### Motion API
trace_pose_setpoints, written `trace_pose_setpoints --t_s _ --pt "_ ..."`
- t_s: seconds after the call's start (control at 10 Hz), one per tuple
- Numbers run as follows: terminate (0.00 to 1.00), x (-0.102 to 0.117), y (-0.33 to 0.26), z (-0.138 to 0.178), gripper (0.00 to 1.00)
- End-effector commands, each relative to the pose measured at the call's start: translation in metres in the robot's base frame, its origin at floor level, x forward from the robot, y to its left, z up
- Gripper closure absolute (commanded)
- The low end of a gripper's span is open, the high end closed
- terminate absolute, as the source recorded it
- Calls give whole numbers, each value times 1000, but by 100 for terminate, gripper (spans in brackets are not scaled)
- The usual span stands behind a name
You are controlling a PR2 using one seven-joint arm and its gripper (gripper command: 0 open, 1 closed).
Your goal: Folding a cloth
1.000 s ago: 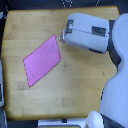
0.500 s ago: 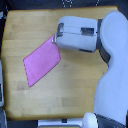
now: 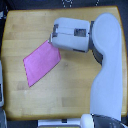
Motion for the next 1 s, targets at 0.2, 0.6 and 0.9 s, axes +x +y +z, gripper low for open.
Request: trace_pose_setpoints --t_s 0.2,0.6,0.9 --pt "0 14 34 -26 0" --pt "0 11 33 -40 0" --pt "0 -2 24 -39 100"
